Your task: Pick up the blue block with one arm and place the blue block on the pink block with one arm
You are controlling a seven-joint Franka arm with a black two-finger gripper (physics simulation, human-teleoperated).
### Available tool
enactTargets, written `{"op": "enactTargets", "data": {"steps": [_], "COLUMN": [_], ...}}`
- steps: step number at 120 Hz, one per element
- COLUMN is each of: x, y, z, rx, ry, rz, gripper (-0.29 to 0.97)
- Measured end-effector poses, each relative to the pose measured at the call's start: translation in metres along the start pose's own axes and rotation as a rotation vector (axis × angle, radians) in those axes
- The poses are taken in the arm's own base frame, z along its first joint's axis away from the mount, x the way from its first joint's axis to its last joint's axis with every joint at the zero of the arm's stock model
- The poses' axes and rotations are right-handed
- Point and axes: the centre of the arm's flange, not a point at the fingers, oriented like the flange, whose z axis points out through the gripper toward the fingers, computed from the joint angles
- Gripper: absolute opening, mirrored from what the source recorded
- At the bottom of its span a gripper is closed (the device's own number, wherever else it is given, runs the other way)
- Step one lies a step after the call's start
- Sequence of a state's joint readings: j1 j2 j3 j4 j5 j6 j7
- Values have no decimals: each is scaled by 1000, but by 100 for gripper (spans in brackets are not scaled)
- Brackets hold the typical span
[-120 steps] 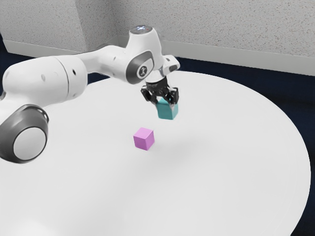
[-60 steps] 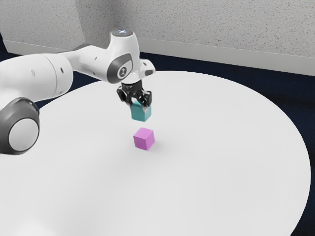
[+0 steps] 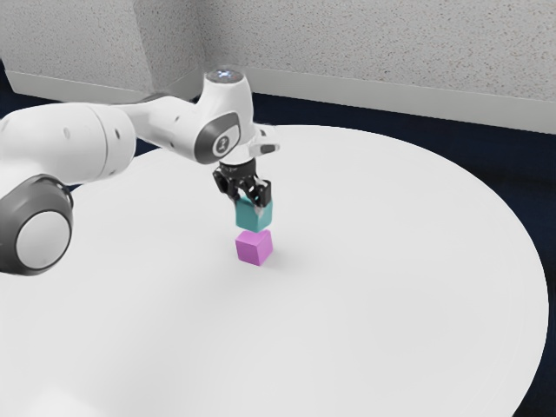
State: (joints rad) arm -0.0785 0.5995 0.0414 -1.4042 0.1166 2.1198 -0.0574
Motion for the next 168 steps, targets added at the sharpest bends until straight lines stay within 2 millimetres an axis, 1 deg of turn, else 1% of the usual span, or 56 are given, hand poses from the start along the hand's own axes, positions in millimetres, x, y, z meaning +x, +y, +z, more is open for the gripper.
{"op": "enactTargets", "data": {"steps": [11, 43, 90, 107, 139, 160, 168], "x": [-2, -4, -3, -3, -2, -2, -1], "y": [4, -5, -7, -7, -6, -6, -6], "z": [3, -1, 1, 2, 2, 0, -10], "rx": [-1, -2, -10, -20, -42, -46, -47], "ry": [0, 13, 25, 25, 28, 37, 51], "rz": [19, 34, 54, 61, 89, 109, 116], "gripper": [3, 6, 9, 25, 49, 59, 61]}}
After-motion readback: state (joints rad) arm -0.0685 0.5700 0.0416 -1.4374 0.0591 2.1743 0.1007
